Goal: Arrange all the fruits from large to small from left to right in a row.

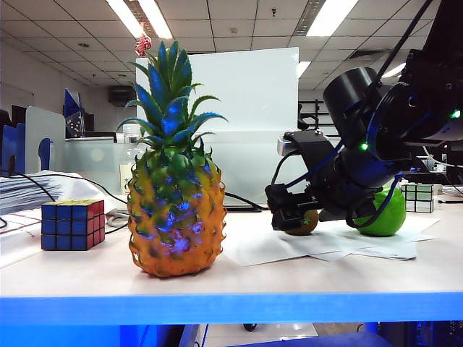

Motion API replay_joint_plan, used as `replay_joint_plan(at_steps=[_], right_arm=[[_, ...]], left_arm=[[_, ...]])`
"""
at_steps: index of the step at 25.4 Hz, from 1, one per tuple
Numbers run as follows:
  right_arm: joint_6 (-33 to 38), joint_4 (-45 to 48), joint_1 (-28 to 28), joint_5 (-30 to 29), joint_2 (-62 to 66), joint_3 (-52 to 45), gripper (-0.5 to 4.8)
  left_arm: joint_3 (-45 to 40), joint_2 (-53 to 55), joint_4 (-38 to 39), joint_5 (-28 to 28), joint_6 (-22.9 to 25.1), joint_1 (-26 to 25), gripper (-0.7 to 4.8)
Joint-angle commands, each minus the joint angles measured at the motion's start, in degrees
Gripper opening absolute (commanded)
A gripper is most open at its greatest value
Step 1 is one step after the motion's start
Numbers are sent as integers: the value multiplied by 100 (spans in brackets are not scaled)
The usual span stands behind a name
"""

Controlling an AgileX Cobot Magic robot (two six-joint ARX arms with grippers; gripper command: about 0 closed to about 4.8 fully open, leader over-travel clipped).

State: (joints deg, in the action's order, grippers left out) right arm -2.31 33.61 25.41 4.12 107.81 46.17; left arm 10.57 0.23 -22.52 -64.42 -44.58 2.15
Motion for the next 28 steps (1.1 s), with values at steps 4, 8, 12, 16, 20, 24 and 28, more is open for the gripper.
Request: replay_joint_plan(at_steps=[4, 8, 12, 16, 20, 24, 28], right_arm=[[44, 142, 11, 28, -17, 22, 479], [61, 146, 11, 26, -15, 22, 306], [61, 236, 11, 26, 7, 22, 198], [85, 354, 11, 26, 9, 22, 197], [81, 485, 11, 24, -7, 26, 76], [83, 479, 11, -116, -83, 24, -6], [81, 186, 13, -186, -551, 24, -6]], left_arm=[[22, -9, 1530, 1523, 2234, -9, -5], [22, -9, 1902, 2343, 2721, -9, -5], [24, -9, 2085, 2706, 2883, -7, -5], [26, -9, 2170, 2739, 2940, -7, -5], [26, -9, 2170, 2736, 2938, -7, -5], [26, -9, 2170, 2734, 2935, -7, -5], [26, -9, 2173, 2734, 2938, -9, -5]])
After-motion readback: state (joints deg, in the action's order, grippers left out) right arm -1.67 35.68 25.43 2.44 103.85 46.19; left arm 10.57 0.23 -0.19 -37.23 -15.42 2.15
